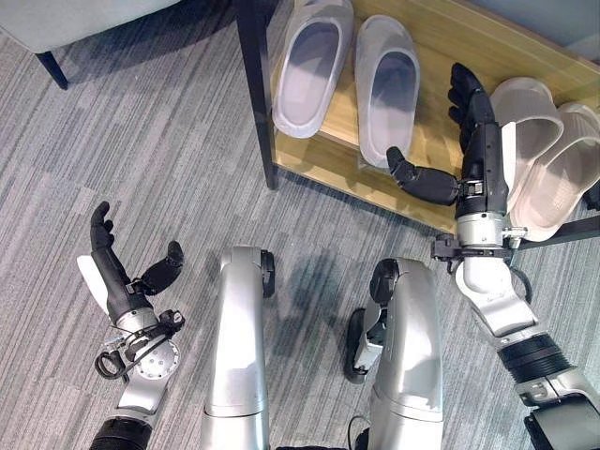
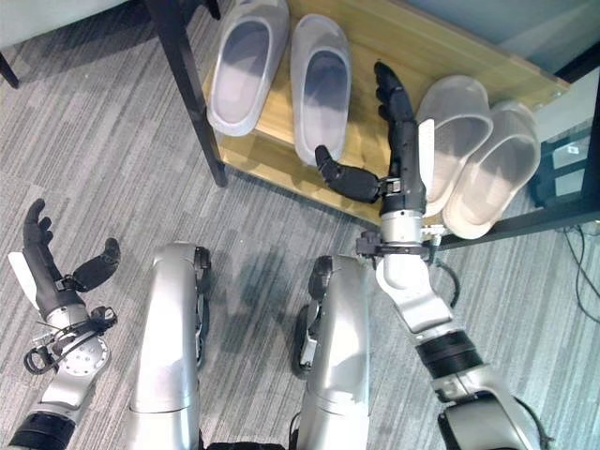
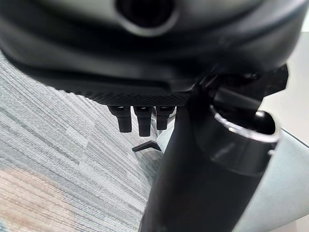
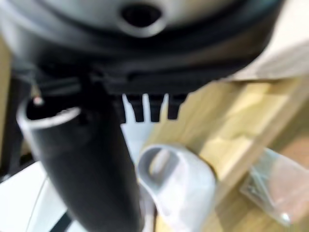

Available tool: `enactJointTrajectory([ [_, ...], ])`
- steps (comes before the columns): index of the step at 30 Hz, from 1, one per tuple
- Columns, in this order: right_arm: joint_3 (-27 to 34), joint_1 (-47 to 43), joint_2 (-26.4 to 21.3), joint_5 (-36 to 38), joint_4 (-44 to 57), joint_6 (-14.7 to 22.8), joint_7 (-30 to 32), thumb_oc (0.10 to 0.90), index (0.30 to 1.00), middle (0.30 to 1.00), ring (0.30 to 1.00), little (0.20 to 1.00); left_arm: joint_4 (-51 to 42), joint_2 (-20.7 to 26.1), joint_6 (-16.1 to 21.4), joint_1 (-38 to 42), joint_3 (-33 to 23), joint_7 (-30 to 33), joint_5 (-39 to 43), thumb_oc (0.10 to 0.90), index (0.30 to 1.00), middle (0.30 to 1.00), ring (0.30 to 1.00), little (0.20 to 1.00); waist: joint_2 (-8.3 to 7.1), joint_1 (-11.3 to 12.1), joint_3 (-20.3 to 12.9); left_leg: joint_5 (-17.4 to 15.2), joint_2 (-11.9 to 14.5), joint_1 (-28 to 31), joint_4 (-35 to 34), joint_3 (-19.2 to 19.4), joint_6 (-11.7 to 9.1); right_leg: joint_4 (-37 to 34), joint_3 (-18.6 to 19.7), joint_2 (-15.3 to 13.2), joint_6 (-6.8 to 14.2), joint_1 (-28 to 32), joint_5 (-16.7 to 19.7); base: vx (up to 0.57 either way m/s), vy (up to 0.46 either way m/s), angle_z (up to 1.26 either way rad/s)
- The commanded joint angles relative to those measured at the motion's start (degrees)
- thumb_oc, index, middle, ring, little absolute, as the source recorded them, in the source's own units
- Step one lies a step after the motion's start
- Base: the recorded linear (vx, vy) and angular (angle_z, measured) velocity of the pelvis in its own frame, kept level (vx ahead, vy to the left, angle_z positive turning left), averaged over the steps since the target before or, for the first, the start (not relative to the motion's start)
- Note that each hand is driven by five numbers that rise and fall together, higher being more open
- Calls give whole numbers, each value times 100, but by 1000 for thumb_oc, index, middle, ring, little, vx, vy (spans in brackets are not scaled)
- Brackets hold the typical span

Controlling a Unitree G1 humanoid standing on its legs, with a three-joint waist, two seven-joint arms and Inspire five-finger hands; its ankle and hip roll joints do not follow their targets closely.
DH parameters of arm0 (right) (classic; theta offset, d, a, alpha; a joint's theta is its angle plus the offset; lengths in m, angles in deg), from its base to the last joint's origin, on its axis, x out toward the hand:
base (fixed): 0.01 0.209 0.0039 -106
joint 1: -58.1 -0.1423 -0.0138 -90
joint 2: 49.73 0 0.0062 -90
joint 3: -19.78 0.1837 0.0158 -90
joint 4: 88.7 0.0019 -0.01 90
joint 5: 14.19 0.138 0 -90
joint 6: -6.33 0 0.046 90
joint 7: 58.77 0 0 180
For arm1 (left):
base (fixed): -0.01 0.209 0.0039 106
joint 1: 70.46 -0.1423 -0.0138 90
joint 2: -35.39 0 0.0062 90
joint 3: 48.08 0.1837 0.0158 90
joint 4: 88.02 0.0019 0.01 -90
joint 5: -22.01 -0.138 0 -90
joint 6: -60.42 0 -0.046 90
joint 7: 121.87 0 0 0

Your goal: Arrange the slippers neatly on the shoe rack.

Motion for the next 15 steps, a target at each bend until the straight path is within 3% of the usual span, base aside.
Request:
enactJointTrajectory([
  [1,305,-395,-22,98,428,383,40,800,900,900,900,900,-457,135,286,68,-232,237,-99,800,900,900,900,900,-144,311,-212,-570,20,190,258,-116,322,118,88,-36,-462,70,211,0,0,0],
  [7,274,-311,177,59,384,326,31,800,900,900,900,900,-457,117,267,27,-231,263,-130,800,900,900,900,900,-119,299,-212,-559,16,190,261,-104,328,97,61,-43,-467,69,203,0,0,0],
  [15,-38,-384,394,604,280,337,-410,800,900,900,900,900,-483,155,247,92,-208,200,-154,800,900,900,900,900,-73,333,-212,-525,-6,190,271,-113,316,112,51,-40,-460,68,212,0,0,0],
])
